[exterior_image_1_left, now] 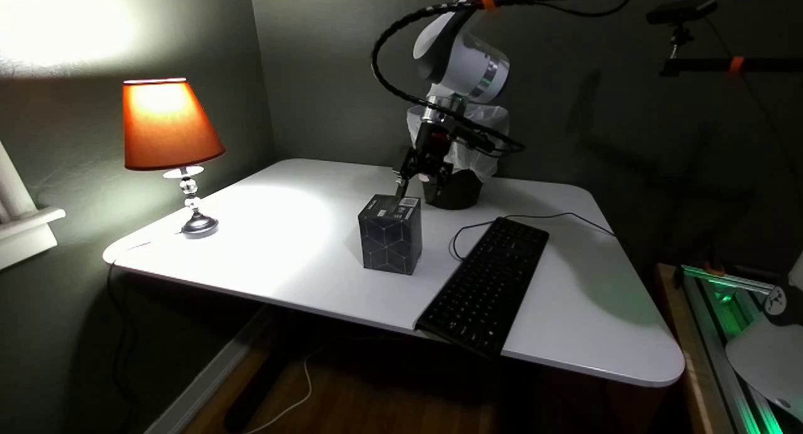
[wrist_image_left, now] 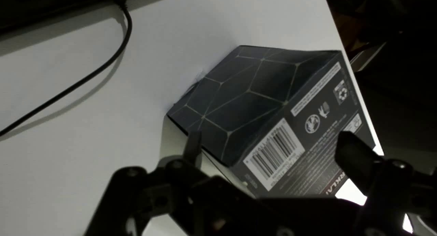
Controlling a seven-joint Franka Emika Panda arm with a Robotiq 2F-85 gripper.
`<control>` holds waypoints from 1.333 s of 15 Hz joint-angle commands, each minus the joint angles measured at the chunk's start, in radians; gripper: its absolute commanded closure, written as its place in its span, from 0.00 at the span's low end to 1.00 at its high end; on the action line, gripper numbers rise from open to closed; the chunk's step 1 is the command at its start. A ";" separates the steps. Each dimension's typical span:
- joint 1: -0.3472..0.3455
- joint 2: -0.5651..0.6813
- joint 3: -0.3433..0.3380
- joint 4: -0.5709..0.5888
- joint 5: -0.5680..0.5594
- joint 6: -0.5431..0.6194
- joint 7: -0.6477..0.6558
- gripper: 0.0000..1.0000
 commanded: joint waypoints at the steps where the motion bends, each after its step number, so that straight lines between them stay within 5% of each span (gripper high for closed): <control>1: -0.004 0.061 -0.001 0.077 0.041 -0.066 0.008 0.00; 6: -0.015 0.121 -0.002 0.161 0.065 -0.175 0.005 0.00; 18: -0.010 0.203 -0.014 0.284 0.049 -0.200 0.038 0.00; 19: -0.008 0.208 -0.016 0.288 0.042 -0.214 0.045 0.22; 20: -0.006 0.216 -0.018 0.293 0.038 -0.221 0.050 0.26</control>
